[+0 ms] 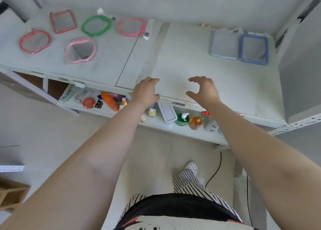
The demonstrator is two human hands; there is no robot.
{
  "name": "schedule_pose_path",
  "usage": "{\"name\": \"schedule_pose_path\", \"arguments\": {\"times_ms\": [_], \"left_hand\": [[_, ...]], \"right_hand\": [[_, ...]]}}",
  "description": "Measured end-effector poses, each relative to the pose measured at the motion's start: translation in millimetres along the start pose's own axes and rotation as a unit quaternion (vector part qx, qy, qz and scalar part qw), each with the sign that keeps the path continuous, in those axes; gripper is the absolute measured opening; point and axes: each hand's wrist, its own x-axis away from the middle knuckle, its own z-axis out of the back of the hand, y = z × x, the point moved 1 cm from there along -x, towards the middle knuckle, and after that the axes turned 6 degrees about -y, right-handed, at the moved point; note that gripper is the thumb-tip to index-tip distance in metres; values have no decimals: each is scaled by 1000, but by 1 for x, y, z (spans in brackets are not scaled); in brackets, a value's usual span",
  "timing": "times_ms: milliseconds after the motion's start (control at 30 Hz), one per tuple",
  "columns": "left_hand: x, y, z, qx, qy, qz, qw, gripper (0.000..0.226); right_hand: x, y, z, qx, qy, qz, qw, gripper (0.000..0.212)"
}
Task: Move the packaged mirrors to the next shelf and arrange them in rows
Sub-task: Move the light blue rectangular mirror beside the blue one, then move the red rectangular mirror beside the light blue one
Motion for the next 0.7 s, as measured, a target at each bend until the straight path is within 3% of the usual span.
{"name": "schedule_pose_path", "arguments": {"times_ms": [200,333,700], "left_hand": [[102,-89,3,28,20,36,999,50],[148,-136,-6,33,-7,73,997,51],[180,-237,24,58,-41,170,983,65]], "right_hand": [[53,-77,-64,-7,-40,21,999,49],[76,-115,-106,-1,-91,11,996,53],[43,-205,-187,31,-172,75,982,57]]}}
